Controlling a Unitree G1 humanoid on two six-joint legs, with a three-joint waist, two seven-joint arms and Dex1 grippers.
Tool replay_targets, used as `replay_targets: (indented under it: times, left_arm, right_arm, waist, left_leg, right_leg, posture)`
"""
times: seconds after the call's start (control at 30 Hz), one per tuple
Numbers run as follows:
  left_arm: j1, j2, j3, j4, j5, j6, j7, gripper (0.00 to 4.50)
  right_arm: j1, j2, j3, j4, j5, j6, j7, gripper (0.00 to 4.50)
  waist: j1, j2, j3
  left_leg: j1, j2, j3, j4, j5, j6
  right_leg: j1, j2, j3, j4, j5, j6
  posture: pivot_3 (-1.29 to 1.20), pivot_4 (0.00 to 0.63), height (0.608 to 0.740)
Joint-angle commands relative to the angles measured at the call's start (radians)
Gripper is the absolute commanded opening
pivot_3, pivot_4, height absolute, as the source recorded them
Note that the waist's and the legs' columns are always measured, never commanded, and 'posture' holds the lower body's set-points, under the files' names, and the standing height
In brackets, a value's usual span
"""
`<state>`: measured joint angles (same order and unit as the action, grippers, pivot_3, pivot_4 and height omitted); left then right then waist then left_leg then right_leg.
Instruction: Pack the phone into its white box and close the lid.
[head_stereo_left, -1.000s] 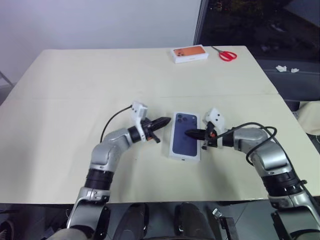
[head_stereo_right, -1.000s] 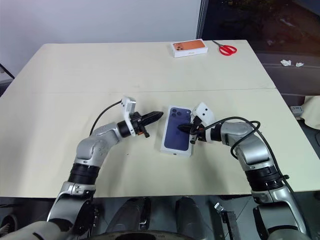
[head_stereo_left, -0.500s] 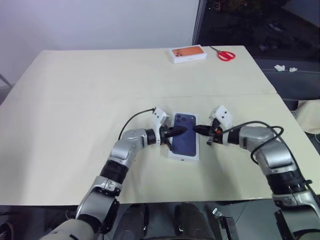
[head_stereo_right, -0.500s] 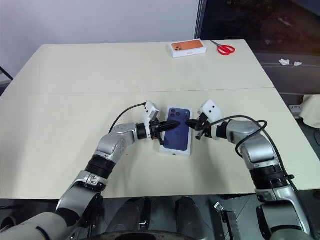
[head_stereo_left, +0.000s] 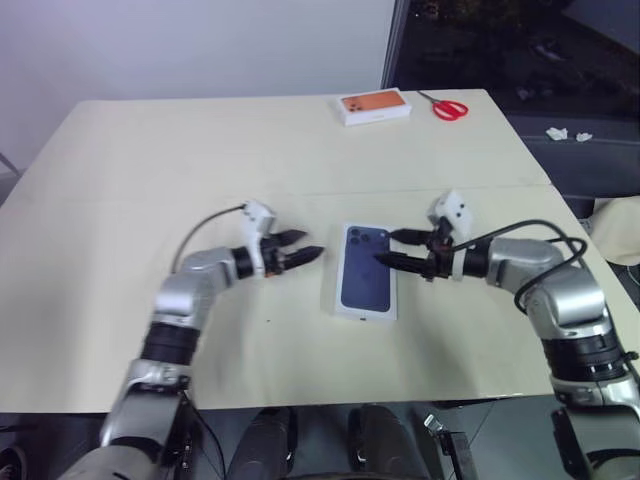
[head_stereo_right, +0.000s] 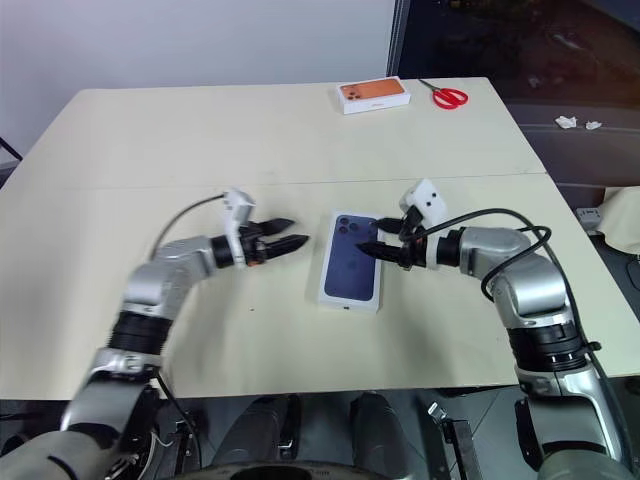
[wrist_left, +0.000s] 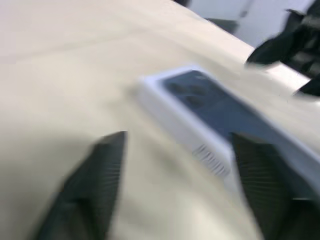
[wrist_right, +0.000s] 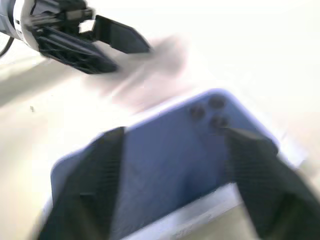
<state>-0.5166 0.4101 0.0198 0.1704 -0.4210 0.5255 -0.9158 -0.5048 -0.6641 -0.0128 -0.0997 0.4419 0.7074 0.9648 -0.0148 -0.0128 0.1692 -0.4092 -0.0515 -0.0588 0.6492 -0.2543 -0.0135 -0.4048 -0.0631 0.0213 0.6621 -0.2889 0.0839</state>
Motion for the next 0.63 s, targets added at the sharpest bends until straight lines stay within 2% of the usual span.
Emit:
replay_targets:
  times: [0.03,0.17,0.37,0.63]
  left_arm:
    - [0.059,0.103,0.097,-0.104,-0.054,0.009,-0.044,4.5]
    - [0.185,0.243,0.205,-0.159,-0.085,0.013,-0.08,4.5]
    - [0.407,0.362,0.349,-0.24,-0.086,-0.02,-0.09,4.5]
    - [0.557,0.393,0.45,-0.261,-0.117,-0.061,-0.101,4.5]
  right_arm:
    - [0.002,-0.067,-0.037,-0.007,0.004,-0.067,0.062,4.45]
    - [0.077,-0.131,-0.05,0.013,-0.027,-0.172,0.107,4.45]
    - [0.177,-0.17,-0.129,0.026,0.009,-0.222,0.154,4.45]
    - [0.258,-0.212,-0.136,0.046,-0.023,-0.3,0.189,4.45]
  waist:
    - [0.005,0.0,0.0]
    - [0.005,0.0,0.0]
    - [0.003,0.0,0.001]
    - [0.005,0.0,0.001]
  left_leg:
    - [0.0,0.0,0.0,0.0,0.0,0.0]
    - [0.0,-0.001,0.0,-0.001,-0.001,0.001]
    - [0.0,0.0,0.0,-0.002,-0.001,0.001]
    - [0.0,0.0,0.0,-0.003,-0.001,0.001]
  right_leg:
    - [0.0,0.0,0.0,-0.001,0.0,0.0]
    - [0.002,-0.002,0.0,-0.003,0.0,0.0]
    - [0.001,-0.003,0.0,-0.004,0.0,-0.001]
    - [0.002,-0.004,0.0,-0.005,0.0,-0.001]
  posture:
    - [0.0,0.15,0.74]
    - [0.0,0.15,0.74]
    - [0.0,0.15,0.74]
    - [0.0,0.15,0.74]
